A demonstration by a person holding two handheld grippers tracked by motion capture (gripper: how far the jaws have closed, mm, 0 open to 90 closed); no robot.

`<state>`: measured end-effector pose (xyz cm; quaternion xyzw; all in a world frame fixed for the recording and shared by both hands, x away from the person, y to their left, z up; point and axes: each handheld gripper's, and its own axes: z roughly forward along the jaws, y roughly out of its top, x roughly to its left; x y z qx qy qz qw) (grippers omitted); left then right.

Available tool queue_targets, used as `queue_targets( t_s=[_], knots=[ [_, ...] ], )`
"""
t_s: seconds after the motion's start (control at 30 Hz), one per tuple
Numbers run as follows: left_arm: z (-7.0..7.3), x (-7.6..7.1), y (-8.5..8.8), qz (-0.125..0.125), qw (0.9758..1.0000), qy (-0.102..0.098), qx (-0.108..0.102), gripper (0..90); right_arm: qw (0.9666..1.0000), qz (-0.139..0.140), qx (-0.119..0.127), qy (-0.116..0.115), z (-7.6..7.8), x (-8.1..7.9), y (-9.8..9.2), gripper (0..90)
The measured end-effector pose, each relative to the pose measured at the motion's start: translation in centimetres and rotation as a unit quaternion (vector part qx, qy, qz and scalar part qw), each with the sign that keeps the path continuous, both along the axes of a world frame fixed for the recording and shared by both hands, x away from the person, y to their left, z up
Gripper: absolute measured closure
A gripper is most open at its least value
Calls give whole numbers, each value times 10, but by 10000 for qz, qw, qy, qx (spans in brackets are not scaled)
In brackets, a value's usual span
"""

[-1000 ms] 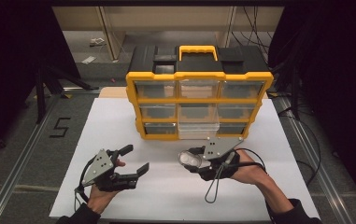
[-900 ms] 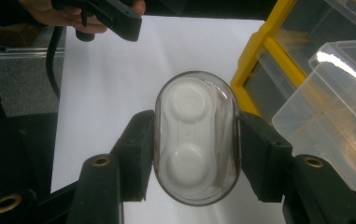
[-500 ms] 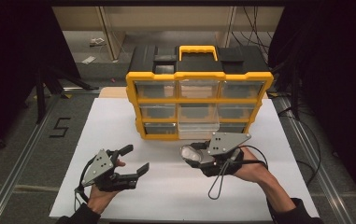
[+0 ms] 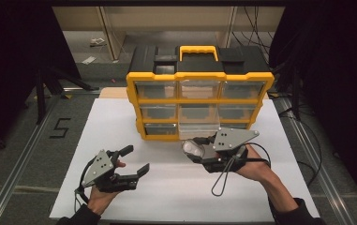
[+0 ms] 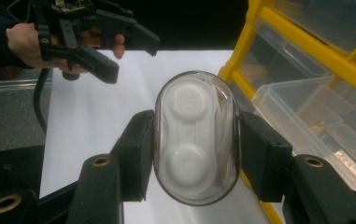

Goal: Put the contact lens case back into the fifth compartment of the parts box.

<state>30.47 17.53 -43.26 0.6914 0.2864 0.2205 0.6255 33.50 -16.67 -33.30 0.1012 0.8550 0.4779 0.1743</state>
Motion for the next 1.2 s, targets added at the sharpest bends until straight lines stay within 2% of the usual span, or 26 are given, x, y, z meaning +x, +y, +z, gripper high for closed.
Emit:
queue_targets(
  t_s=[0.63, 1.2],
  knots=[
    [0, 0, 0, -4, 10000, 7, -4, 165, 9997, -118, 174, -144, 9, 2, -4, 495],
    [0, 0, 0, -6, 10000, 10, 0, 165, 9980, -361, 469, -235, 17, 10, -8, 495]
  ],
)
